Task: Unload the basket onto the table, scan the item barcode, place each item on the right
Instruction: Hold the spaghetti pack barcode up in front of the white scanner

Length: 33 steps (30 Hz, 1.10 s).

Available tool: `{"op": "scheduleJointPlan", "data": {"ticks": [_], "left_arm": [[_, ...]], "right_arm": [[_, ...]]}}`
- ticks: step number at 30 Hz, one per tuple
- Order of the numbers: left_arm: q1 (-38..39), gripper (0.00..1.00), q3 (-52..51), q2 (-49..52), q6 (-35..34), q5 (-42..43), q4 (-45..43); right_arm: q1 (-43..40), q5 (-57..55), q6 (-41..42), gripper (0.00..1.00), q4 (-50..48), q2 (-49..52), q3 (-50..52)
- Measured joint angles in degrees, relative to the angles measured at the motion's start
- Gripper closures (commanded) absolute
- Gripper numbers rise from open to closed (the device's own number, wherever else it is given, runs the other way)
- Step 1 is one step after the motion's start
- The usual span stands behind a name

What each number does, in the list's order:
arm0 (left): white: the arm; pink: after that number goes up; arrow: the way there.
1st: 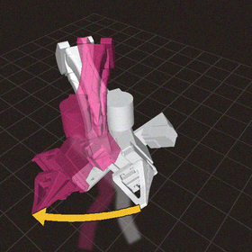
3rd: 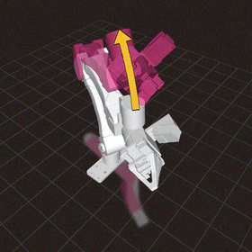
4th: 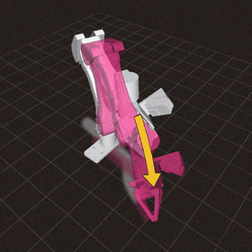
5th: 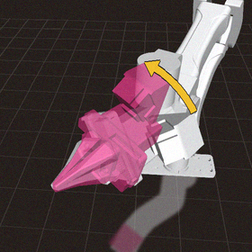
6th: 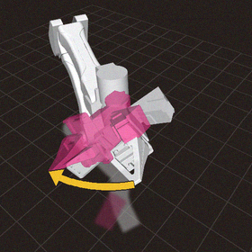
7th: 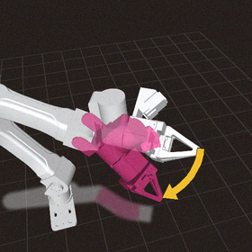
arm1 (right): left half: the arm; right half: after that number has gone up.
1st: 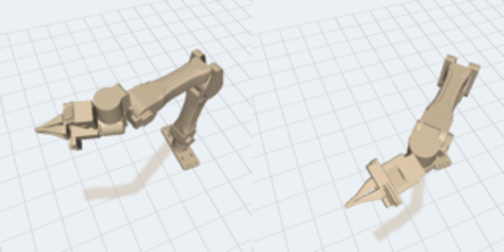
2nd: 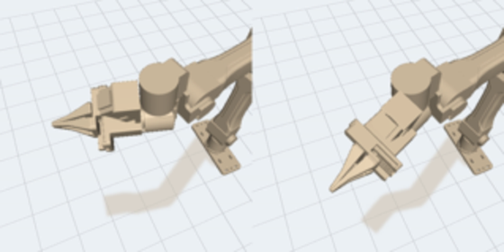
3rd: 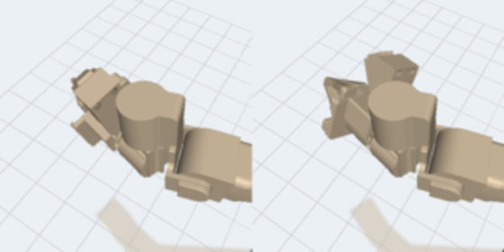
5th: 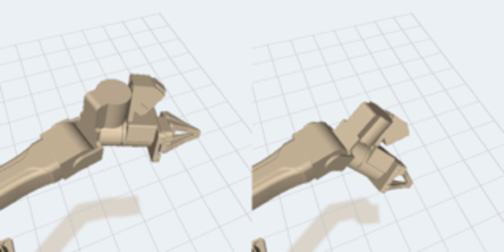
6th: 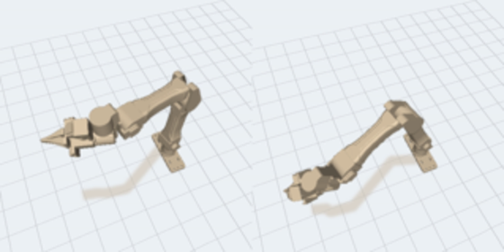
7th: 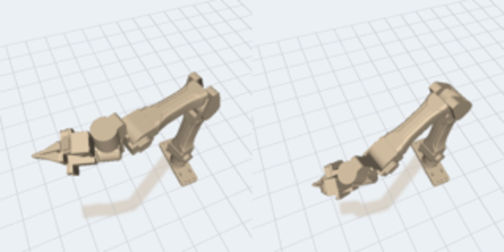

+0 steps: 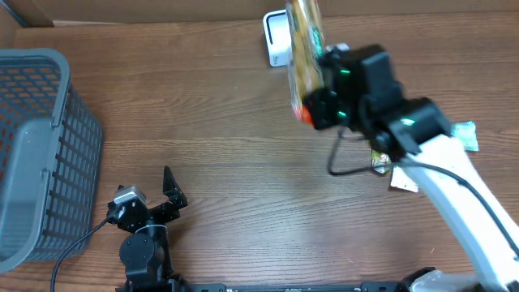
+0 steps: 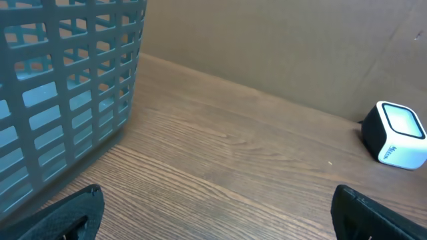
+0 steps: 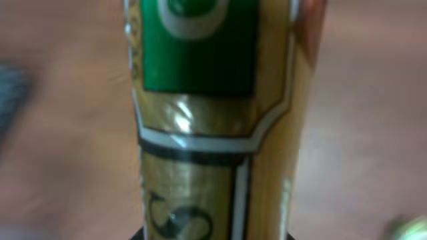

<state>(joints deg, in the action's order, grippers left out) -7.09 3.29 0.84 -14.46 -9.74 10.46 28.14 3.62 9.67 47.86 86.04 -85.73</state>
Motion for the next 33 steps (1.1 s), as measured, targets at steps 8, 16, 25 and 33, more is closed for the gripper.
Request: {"op": "scheduleJointPlan", "data": {"ticks": [8,16,25,33], "left_arm": [[0.00,0.00,0.02,0.00,0.00,0.02,0.02],[0.00,0.00,0.02,0.00,0.02,0.02,0.00],[0.00,0.00,0.02,0.00,0.00,0.02,0.00],[0.00,0.00,0.02,0.00,0.00,0.02,0.02]], "right_arm": [[1.90,-31.89,-19.28,0.96,-22.86,21.14,-1.27],[1.51,-44.44,-37.86,0.96,-44.87,35.85,-1.22],[1.09,-53.22,-54.18,0.96,-59.19,43.63,-1.22],[-1.36,-58.40,-58.31,0.96,-58.77,45.40,-1.22]]}}
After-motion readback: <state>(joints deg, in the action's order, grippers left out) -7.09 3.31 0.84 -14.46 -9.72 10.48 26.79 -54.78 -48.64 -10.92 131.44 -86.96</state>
